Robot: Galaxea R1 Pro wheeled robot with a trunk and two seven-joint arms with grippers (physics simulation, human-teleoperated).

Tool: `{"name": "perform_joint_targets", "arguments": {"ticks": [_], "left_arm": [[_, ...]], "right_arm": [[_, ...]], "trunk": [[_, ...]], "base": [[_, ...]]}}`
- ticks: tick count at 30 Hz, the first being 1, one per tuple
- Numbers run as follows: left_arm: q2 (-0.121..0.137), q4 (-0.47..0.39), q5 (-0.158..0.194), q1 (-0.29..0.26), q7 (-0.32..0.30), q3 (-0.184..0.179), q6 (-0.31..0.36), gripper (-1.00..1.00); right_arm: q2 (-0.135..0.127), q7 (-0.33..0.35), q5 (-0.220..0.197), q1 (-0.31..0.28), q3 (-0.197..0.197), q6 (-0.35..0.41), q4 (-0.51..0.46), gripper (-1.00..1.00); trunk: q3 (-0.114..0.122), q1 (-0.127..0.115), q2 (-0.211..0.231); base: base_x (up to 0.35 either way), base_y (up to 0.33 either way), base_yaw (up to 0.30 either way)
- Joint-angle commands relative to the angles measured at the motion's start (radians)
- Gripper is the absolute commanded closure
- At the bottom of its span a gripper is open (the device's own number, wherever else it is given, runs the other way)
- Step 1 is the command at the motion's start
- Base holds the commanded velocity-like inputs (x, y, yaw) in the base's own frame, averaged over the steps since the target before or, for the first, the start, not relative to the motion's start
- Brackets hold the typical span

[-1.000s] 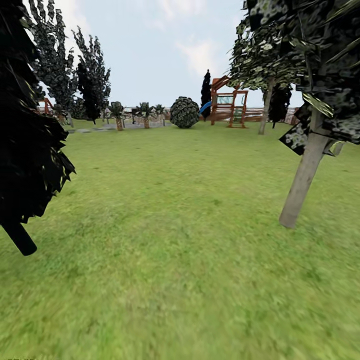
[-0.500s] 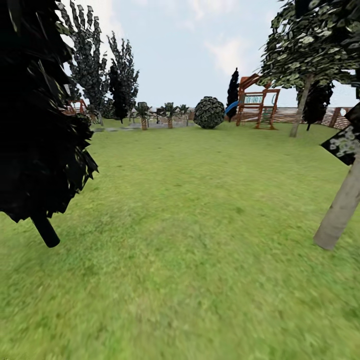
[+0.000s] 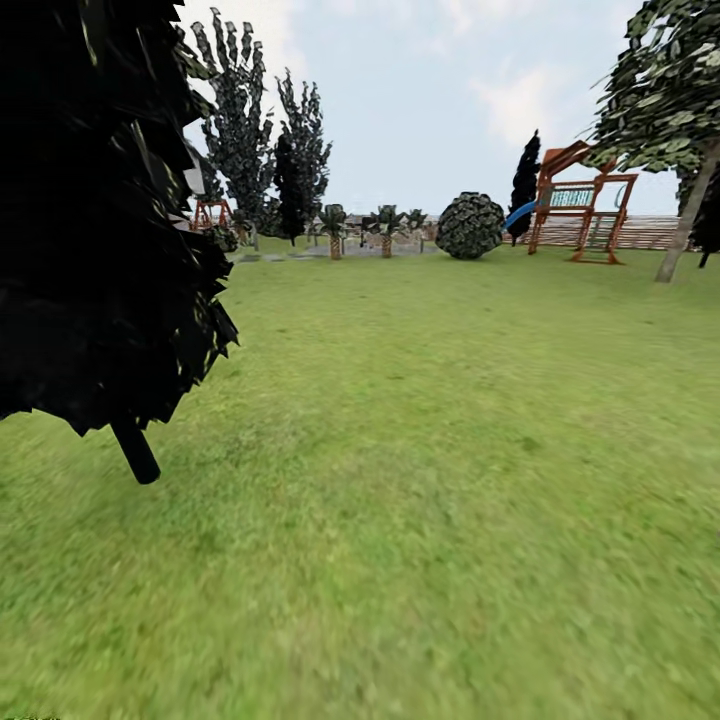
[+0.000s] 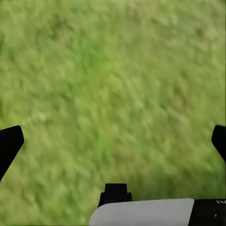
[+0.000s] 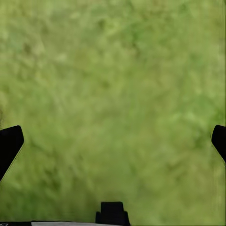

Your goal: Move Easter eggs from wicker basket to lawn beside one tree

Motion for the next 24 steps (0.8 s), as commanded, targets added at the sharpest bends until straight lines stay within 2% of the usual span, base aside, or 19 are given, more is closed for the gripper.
{"name": "perform_joint_targets", "arguments": {"ticks": [1, 12, 24], "left_arm": [[-0.001, 0.0, 0.0, 0.0, 0.0, 0.0, 0.0, -1.0], [-0.001, 0.002, 0.0, 0.0, 0.001, 0.0, 0.0, -1.0], [0.0, 0.012, 0.0, 0.0, 0.001, 0.0, 0.0, -1.0]], "right_arm": [[0.0, 0.0, 0.0, 0.0, 0.0, 0.0, 0.0, -1.0], [0.0, 0.0, 0.0, 0.0, 0.0, 0.0, 0.0, -1.0], [0.001, 0.0, 0.001, 0.0, 0.003, 0.001, -0.001, -1.0]], "trunk": [[0.0, 0.0, 0.0], [0.0, 0.0, 0.0], [0.0, 0.0, 0.0]], "base": [[0.316, -0.099, 0.29], [0.298, -0.156, 0.264], [0.267, -0.208, 0.025]]}}
